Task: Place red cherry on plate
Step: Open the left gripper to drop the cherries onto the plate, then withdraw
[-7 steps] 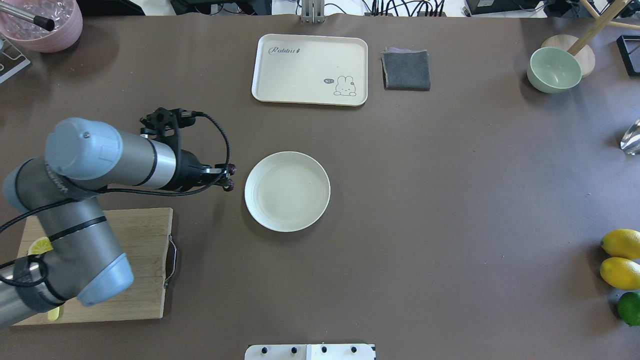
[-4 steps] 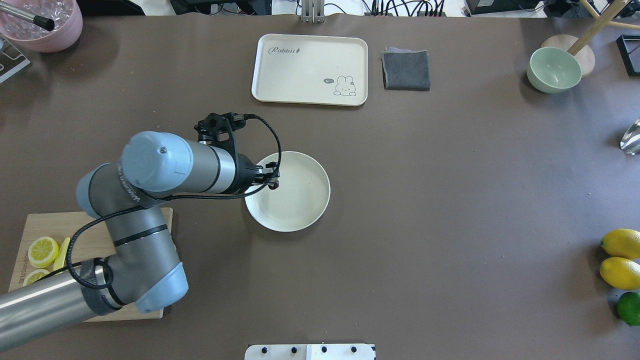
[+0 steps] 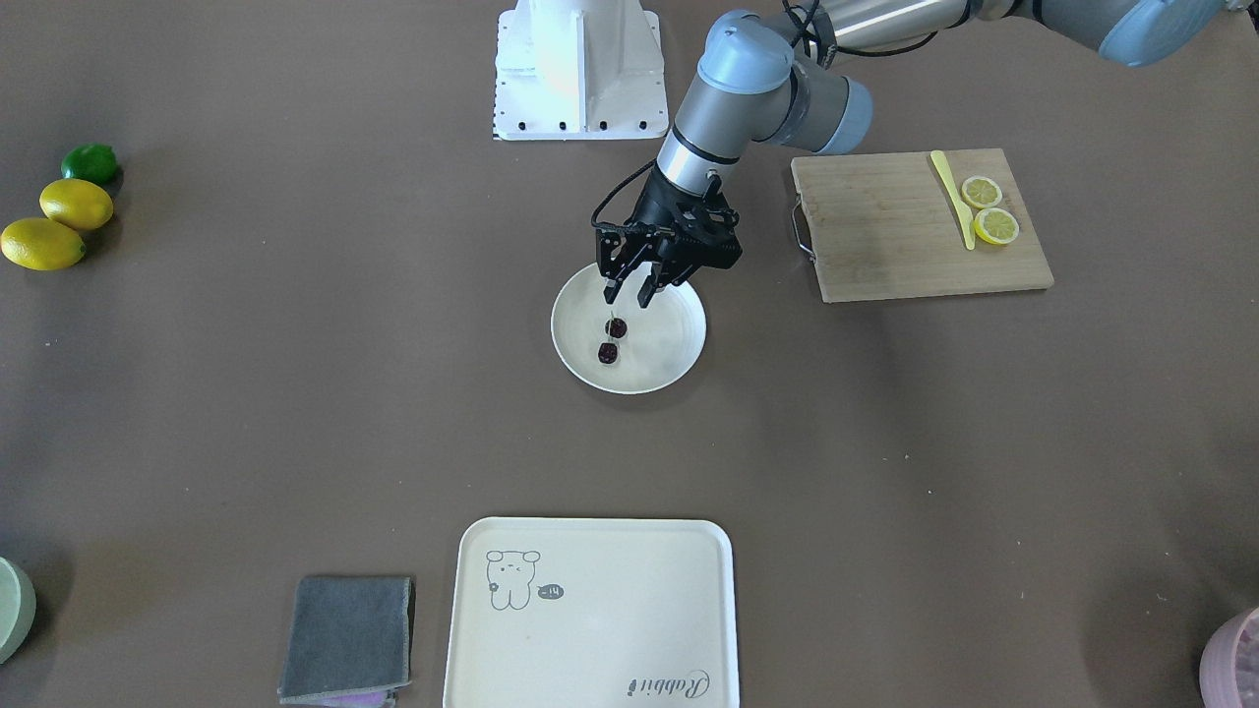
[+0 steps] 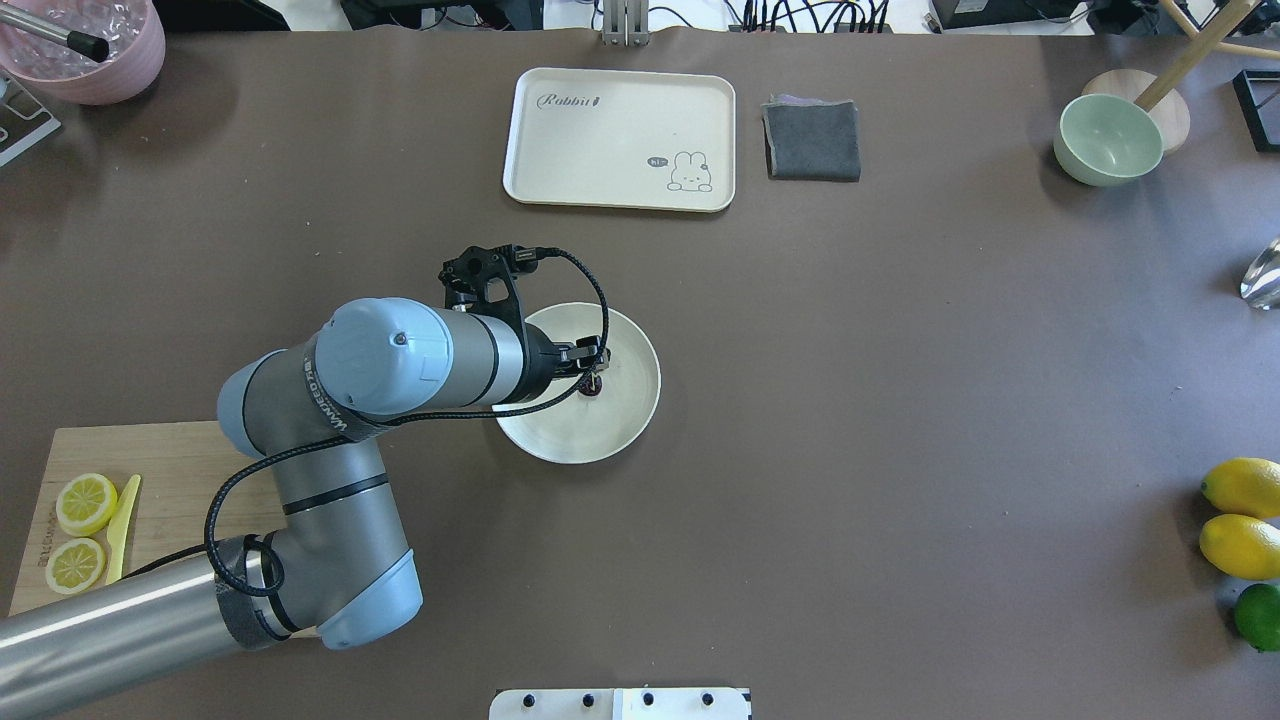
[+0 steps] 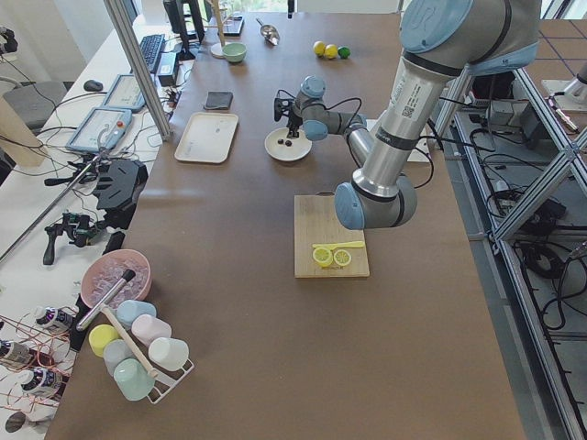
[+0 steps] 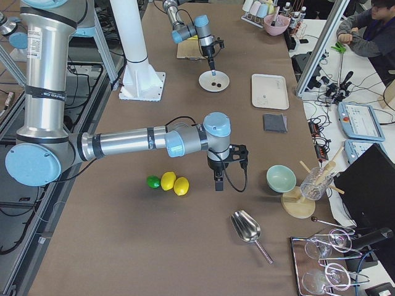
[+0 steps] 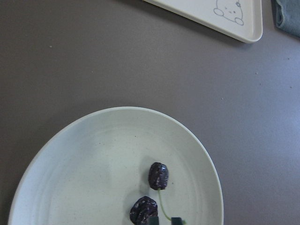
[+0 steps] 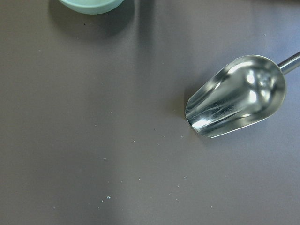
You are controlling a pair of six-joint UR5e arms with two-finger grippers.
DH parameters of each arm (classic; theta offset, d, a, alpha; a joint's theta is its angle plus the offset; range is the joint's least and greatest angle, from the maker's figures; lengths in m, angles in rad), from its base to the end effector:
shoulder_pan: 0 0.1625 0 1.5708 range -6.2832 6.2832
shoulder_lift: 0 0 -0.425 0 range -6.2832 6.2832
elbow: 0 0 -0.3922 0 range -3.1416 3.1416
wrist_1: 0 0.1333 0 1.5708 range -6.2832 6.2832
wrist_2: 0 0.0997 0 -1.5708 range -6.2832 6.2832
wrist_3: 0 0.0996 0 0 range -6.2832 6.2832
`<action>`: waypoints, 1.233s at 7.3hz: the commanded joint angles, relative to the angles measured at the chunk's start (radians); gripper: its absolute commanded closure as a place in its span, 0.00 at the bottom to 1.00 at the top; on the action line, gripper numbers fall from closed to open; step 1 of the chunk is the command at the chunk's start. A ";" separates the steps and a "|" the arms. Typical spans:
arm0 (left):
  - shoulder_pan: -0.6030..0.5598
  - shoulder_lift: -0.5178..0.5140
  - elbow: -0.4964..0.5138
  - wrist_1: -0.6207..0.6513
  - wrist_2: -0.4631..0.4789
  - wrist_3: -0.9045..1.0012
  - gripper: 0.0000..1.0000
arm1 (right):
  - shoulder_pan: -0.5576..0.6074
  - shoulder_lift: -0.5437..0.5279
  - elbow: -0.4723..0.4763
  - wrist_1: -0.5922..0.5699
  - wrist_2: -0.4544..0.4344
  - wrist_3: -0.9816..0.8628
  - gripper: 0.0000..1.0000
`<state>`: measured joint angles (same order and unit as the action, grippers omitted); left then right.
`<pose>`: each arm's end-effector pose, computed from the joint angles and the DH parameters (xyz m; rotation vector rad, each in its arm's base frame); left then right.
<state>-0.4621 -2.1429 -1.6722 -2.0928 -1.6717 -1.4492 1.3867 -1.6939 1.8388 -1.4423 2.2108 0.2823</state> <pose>0.5407 -0.4070 0.2188 0.2595 1.1725 -0.2384 -0.0104 -0.4593 0.5777 0.1098 -0.6795 0.0068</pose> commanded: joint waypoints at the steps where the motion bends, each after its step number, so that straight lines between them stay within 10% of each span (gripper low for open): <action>1: -0.024 0.035 -0.105 0.113 -0.020 0.018 0.02 | 0.000 -0.001 -0.013 -0.001 0.004 0.003 0.00; 4: -0.346 0.041 -0.413 0.645 -0.357 0.333 0.02 | 0.005 0.002 -0.041 -0.001 0.071 -0.008 0.00; 6: -0.653 0.147 -0.426 0.686 -0.611 0.632 0.02 | 0.032 -0.021 -0.046 -0.017 0.089 -0.028 0.00; 9: -0.991 0.346 -0.344 0.808 -0.651 1.319 0.02 | 0.167 -0.007 -0.027 -0.267 0.093 -0.380 0.00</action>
<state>-1.3094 -1.8539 -2.0636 -1.3596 -2.3085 -0.4372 1.4865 -1.7048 1.8090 -1.5939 2.3107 0.0986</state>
